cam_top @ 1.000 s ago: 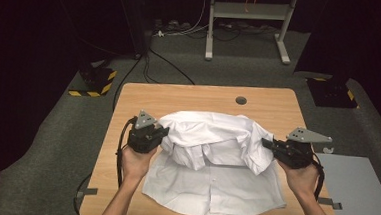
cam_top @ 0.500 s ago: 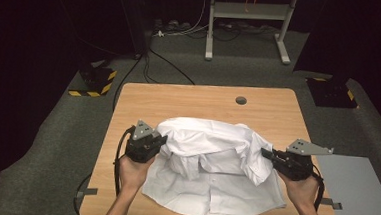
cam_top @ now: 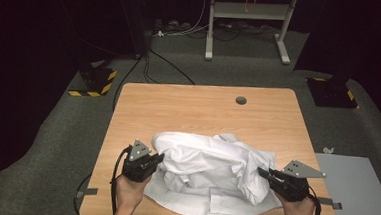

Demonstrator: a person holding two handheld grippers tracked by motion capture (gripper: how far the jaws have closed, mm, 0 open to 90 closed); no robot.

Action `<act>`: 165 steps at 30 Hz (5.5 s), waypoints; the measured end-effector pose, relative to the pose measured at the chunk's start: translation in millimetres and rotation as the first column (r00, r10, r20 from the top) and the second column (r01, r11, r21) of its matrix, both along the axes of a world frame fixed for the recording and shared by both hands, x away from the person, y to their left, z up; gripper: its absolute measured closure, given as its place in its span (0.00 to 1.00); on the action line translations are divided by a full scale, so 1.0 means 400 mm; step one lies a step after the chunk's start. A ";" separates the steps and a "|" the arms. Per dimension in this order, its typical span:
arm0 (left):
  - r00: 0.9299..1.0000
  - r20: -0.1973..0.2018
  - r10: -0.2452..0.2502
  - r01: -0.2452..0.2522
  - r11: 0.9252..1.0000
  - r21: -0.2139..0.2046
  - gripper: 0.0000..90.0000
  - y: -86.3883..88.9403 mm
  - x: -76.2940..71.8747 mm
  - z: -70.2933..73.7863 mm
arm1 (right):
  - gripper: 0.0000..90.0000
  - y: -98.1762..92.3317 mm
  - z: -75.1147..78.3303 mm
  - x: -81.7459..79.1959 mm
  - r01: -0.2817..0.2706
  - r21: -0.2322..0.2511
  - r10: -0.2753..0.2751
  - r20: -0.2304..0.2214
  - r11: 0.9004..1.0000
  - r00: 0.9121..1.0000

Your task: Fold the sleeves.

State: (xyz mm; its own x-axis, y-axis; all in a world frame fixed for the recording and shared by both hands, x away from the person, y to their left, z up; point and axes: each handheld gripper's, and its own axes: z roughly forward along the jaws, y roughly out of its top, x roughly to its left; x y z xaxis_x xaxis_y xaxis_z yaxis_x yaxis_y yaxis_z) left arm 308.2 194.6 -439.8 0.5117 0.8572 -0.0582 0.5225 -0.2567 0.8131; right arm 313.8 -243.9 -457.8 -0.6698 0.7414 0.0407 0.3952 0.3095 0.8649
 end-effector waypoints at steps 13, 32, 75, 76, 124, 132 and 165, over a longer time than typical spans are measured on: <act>0.999 -0.043 0.000 0.002 0.999 0.044 0.97 -0.019 -0.033 -0.079 | 0.93 0.004 -0.094 -0.036 0.034 -0.043 -0.036 -0.038 0.998 0.999; 0.994 -0.103 0.025 -0.013 0.993 0.118 0.96 -0.062 -0.004 -0.175 | 0.92 0.010 -0.177 -0.016 0.074 -0.128 -0.084 -0.068 0.989 0.994; 0.995 -0.103 -0.003 0.008 0.999 0.052 0.74 -0.131 0.112 -0.188 | 0.65 -0.059 -0.180 0.124 0.225 -0.125 -0.235 -0.070 0.966 0.969; 0.995 -0.101 0.001 0.002 0.999 0.033 0.69 -0.125 0.109 -0.184 | 0.61 -0.062 -0.176 0.123 0.227 -0.116 -0.236 -0.068 0.967 0.969; 0.966 -0.194 0.169 -0.189 0.978 -0.091 0.25 -0.058 0.346 -0.212 | 0.12 0.552 -0.118 0.094 -0.269 -0.185 0.278 0.022 0.945 0.960; 0.967 -0.208 0.148 -0.166 0.983 -0.076 0.26 -0.069 0.367 -0.236 | 0.09 0.600 -0.160 0.099 -0.251 -0.308 0.271 0.023 0.918 0.962; 0.985 -0.161 0.057 -0.050 0.997 0.051 0.59 -0.275 0.362 -0.230 | 0.29 0.422 -0.201 0.093 -0.183 -0.332 0.187 -0.021 0.925 0.982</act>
State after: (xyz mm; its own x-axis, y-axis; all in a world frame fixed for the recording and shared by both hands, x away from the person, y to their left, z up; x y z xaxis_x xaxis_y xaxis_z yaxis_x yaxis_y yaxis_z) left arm 453.0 84.5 -531.9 0.4520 0.8868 -0.0959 0.6603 -0.2604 0.7044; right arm 350.9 -75.0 -538.2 -0.7955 0.5743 -0.1931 0.2948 0.6454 0.7046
